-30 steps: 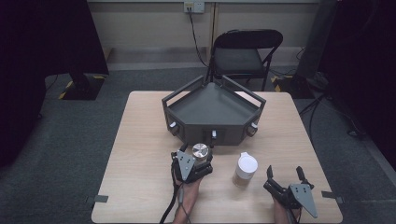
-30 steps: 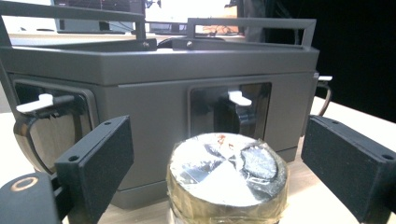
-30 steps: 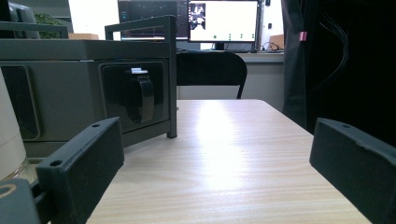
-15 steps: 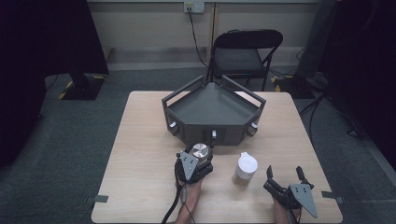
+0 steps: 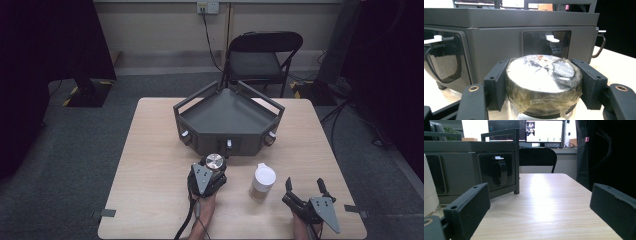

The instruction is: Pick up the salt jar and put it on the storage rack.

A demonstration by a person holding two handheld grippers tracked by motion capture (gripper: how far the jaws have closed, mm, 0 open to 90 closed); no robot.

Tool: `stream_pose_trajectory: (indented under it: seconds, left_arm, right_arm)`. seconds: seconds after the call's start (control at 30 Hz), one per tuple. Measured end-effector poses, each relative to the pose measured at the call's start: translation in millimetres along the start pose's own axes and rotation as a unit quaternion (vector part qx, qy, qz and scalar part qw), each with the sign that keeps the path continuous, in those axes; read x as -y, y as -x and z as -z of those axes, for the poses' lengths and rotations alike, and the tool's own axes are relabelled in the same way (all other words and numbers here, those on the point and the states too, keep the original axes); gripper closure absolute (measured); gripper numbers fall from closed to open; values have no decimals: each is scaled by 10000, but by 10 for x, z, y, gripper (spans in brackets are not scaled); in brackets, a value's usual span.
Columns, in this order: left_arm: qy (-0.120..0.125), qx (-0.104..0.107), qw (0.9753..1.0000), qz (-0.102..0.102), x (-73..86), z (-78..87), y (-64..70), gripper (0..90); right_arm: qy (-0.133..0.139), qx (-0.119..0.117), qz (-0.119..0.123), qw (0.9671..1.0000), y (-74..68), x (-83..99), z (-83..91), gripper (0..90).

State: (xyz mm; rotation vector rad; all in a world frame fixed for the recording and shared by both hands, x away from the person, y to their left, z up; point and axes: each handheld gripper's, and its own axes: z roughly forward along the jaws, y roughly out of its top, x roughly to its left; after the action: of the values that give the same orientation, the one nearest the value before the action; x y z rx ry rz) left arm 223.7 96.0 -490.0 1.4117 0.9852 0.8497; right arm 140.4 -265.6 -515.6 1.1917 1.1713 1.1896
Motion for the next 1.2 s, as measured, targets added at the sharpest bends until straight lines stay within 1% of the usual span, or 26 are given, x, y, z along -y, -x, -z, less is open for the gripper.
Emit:
stream_pose_trajectory:
  seconds: [0.2,0.43,0.77,0.97,1.2]
  left_arm:
    - [3,-28,10000,-33,3,0,15,347]
    - [-1,-52,10000,-5,-2,8,24,349]
    - [7,-37,10000,-38,0,8,20,349]
    - [22,-56,10000,-3,0,12,23,349]
    - [35,38,10000,-17,-21,23,-22,349]
  right_arm:
    - [0,0,-1,10000,0,0,0,14]
    - [0,0,-1,10000,0,0,0,14]
    - [0,0,-2,10000,0,0,0,14]
    - [0,0,-1,10000,0,0,0,14]
    - [0,1,0,10000,-1,0,0,14]
